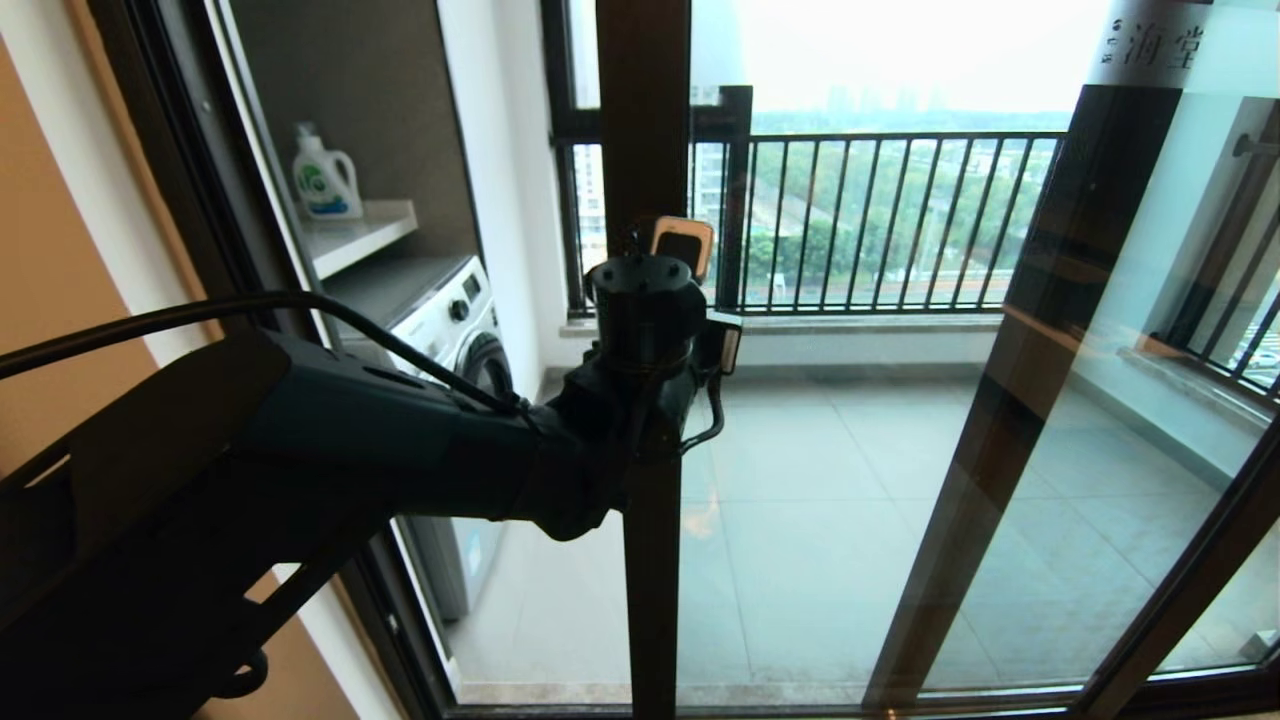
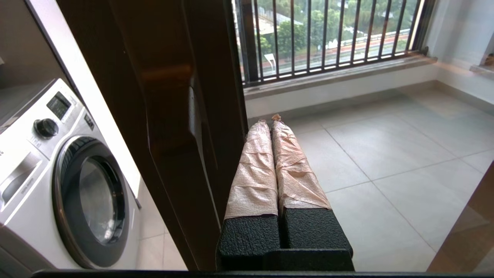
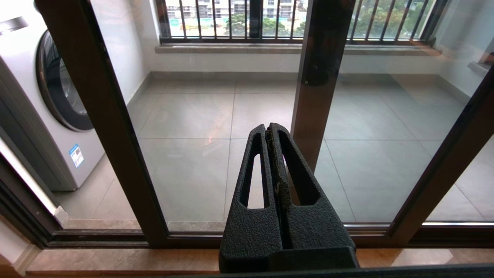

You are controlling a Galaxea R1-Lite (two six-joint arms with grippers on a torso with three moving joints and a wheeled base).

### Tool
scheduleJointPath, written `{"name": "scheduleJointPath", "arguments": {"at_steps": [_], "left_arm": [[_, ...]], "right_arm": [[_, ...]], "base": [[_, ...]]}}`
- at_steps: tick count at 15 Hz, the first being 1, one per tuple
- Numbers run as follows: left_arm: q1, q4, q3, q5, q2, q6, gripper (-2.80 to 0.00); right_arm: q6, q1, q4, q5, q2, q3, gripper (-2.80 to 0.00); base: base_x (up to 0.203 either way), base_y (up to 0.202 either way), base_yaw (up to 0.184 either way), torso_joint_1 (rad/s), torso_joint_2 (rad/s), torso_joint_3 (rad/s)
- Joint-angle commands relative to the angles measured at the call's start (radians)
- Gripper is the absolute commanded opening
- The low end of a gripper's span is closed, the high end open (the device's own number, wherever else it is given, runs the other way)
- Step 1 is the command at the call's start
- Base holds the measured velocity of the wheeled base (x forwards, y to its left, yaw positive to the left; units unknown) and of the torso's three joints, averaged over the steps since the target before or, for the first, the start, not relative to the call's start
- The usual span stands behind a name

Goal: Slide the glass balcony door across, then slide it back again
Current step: Close the slid door

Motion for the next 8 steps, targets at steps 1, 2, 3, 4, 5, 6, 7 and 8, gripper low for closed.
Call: {"name": "scheduleJointPath", "arguments": {"at_steps": [1,2,3,4,5,6,7,8], "left_arm": [[0.013,-0.001,-0.014,0.004,0.006,0.001,-2.80],[0.025,0.000,-0.014,0.004,0.011,0.002,-2.80],[0.037,0.001,-0.015,0.005,0.014,0.012,-2.80],[0.053,0.000,-0.016,0.015,0.019,0.019,-2.80],[0.060,-0.001,-0.016,0.021,0.023,0.020,-2.80],[0.062,-0.001,-0.016,0.021,0.026,0.020,-2.80],[0.063,0.001,-0.016,0.021,0.026,0.021,-2.80],[0.066,0.001,-0.018,0.021,0.024,0.021,-2.80]], "right_arm": [[-0.001,0.000,-0.001,0.001,0.001,0.009,-2.80],[-0.001,0.000,-0.001,0.001,0.001,0.009,-2.80],[-0.001,0.000,-0.001,0.001,0.001,0.009,-2.80],[-0.001,0.000,-0.001,0.001,0.001,0.009,-2.80],[-0.001,0.000,-0.001,0.001,0.001,0.009,-2.80],[-0.001,0.000,-0.001,0.001,0.001,0.009,-2.80],[-0.001,0.000,-0.001,0.001,0.001,0.009,-2.80],[-0.001,0.000,-0.001,0.001,0.001,0.009,-2.80]], "base": [[0.000,0.000,0.000,0.000,0.00,0.000],[0.000,0.000,0.000,0.000,0.00,0.000],[0.000,0.000,0.000,0.000,0.00,0.000],[0.000,0.000,0.000,0.000,0.00,0.000],[0.000,0.000,0.000,0.000,0.00,0.000],[0.000,0.000,0.000,0.000,0.00,0.000],[0.000,0.000,0.000,0.000,0.00,0.000],[0.000,0.000,0.000,0.000,0.00,0.000]]}}
